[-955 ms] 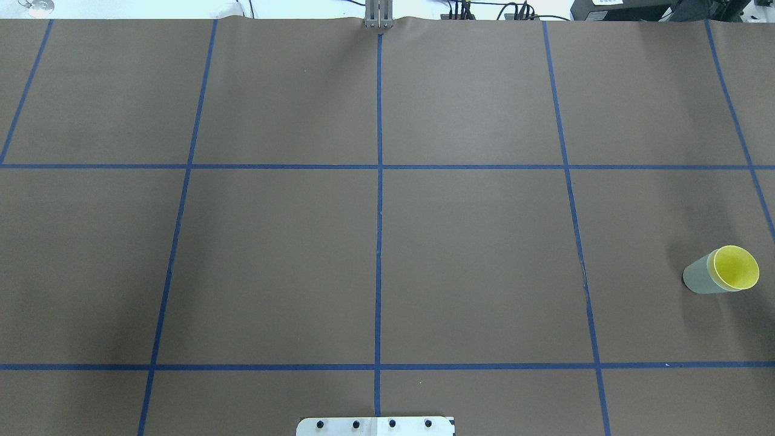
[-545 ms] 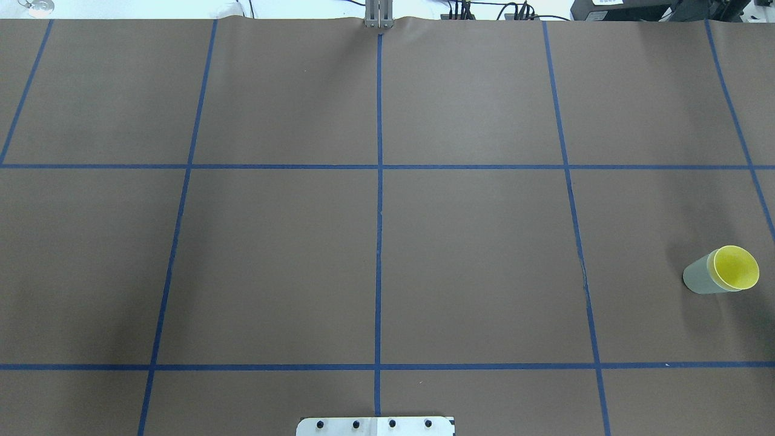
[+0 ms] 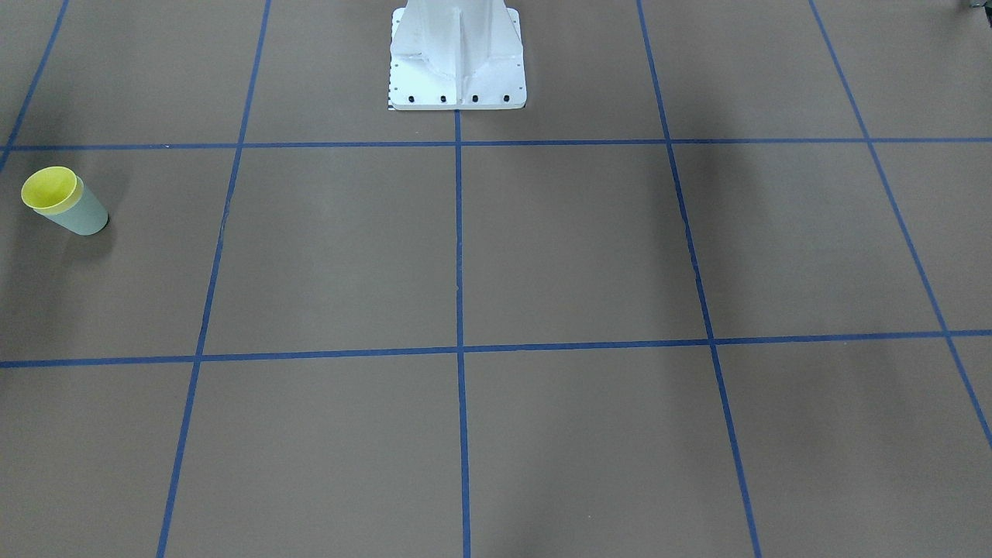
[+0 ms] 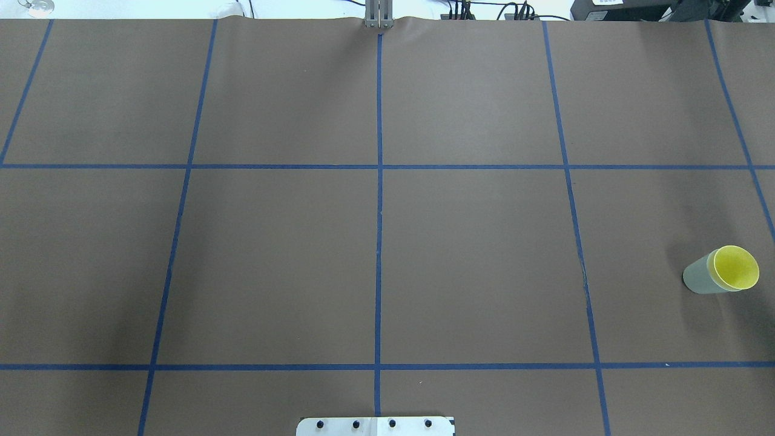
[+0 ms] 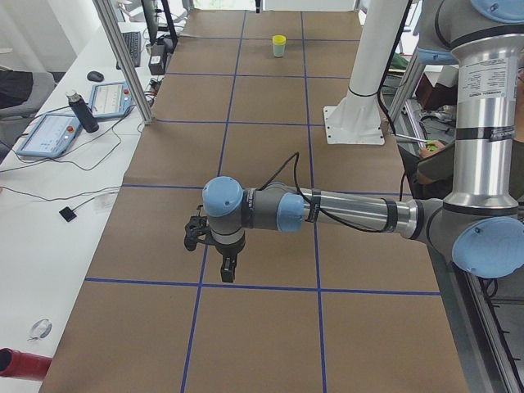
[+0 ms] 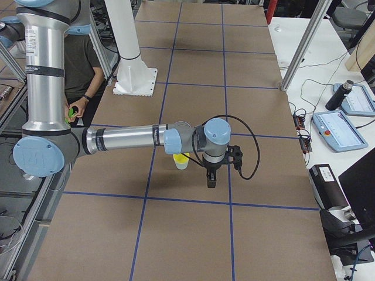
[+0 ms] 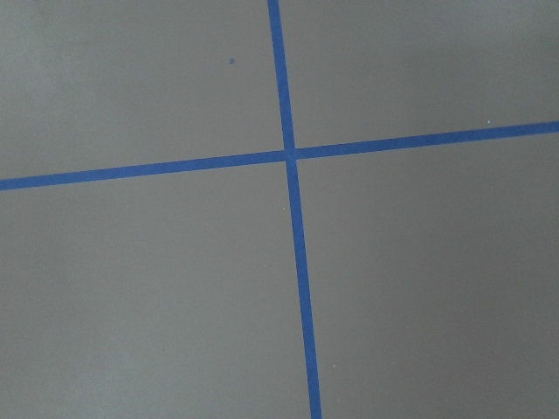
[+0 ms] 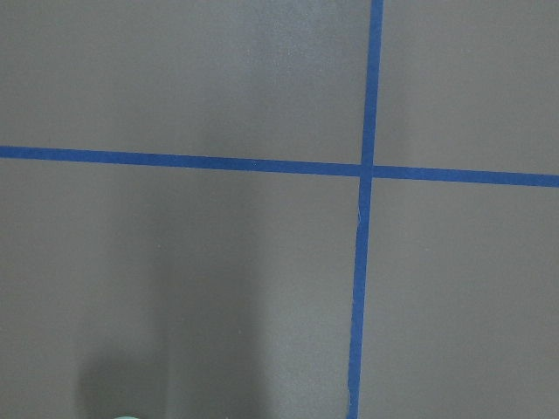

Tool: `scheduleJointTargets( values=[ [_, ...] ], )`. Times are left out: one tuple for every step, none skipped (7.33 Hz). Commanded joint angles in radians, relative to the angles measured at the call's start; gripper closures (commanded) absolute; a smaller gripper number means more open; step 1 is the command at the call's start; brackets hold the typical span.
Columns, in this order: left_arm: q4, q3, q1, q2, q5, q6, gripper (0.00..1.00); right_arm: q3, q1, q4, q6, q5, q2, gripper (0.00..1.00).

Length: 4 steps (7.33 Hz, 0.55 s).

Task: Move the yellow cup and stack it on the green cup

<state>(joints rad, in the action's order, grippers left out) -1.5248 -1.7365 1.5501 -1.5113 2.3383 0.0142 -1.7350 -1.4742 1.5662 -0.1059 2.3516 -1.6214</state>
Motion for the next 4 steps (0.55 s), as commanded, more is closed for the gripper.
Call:
scheduleJointTargets(
  values=[
    [0.000, 0.002, 0.001, 0.003, -0.004, 0.013, 0.00, 0.002, 0.000, 0.000, 0.000, 0.000, 0.000, 0.00],
    [0.000, -0.001, 0.002, 0.003, -0.004, 0.013, 0.00, 0.002, 0.000, 0.000, 0.000, 0.000, 0.000, 0.00],
    [0.000, -0.001, 0.002, 0.003, -0.004, 0.012, 0.00, 0.003, 0.000, 0.000, 0.000, 0.000, 0.000, 0.00],
    [0.000, -0.003, 0.002, 0.002, -0.004, 0.013, 0.00, 0.003, 0.000, 0.000, 0.000, 0.000, 0.000, 0.00]
  ],
)
